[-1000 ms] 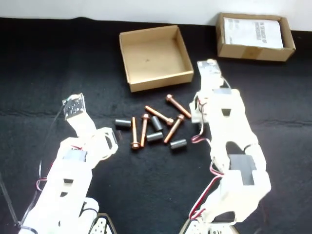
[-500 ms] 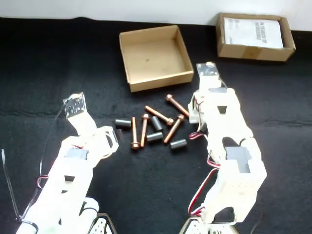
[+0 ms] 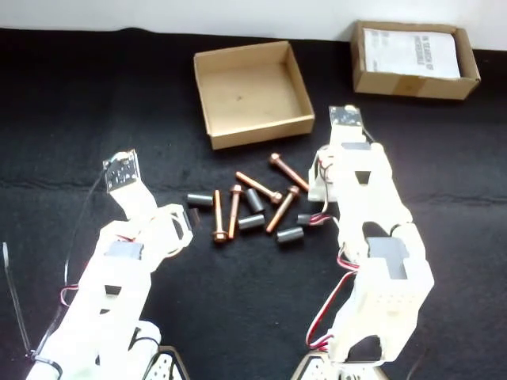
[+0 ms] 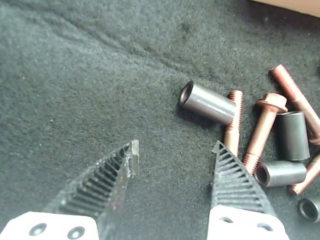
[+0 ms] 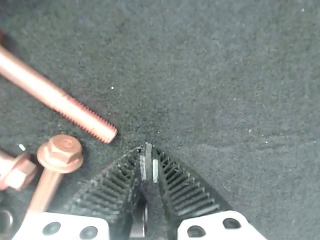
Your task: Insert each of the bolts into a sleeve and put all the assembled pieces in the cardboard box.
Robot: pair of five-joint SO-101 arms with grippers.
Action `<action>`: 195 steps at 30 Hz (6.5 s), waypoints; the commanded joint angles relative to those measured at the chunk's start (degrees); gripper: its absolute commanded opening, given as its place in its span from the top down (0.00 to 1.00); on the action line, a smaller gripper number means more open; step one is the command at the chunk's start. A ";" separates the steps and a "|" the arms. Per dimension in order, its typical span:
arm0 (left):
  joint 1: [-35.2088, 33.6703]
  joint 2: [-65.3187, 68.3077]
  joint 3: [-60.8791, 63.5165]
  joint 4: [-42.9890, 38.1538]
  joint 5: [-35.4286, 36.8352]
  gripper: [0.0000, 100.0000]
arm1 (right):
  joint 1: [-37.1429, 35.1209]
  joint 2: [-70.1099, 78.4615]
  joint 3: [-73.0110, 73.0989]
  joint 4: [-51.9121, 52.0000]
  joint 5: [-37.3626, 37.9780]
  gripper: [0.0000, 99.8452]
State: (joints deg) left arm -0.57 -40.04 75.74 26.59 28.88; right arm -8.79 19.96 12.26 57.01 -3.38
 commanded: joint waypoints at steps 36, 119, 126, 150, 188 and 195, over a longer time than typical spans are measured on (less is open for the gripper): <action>0.57 0.13 0.66 -0.62 0.00 0.76 | -9.19 -16.66 4.97 14.29 -36.13 0.87; 0.66 0.04 1.01 -0.79 0.00 0.76 | 2.42 -70.81 18.86 -3.30 -14.59 0.99; 0.57 0.04 0.84 -0.53 0.35 0.76 | 2.68 -95.60 37.49 -3.30 -6.68 0.99; 8.92 1.36 -33.19 31.82 4.48 0.75 | 7.69 -124.97 68.09 -7.87 2.37 0.99; 23.52 87.96 -109.14 32.35 26.81 0.75 | 7.52 -124.97 85.05 -16.66 2.29 0.99; 23.25 94.73 -119.08 33.14 26.81 0.75 | 7.52 -124.97 84.88 -16.66 2.29 0.99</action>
State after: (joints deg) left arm 23.34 53.49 -38.81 59.65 55.34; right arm -1.58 -104.18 96.04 41.54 -0.66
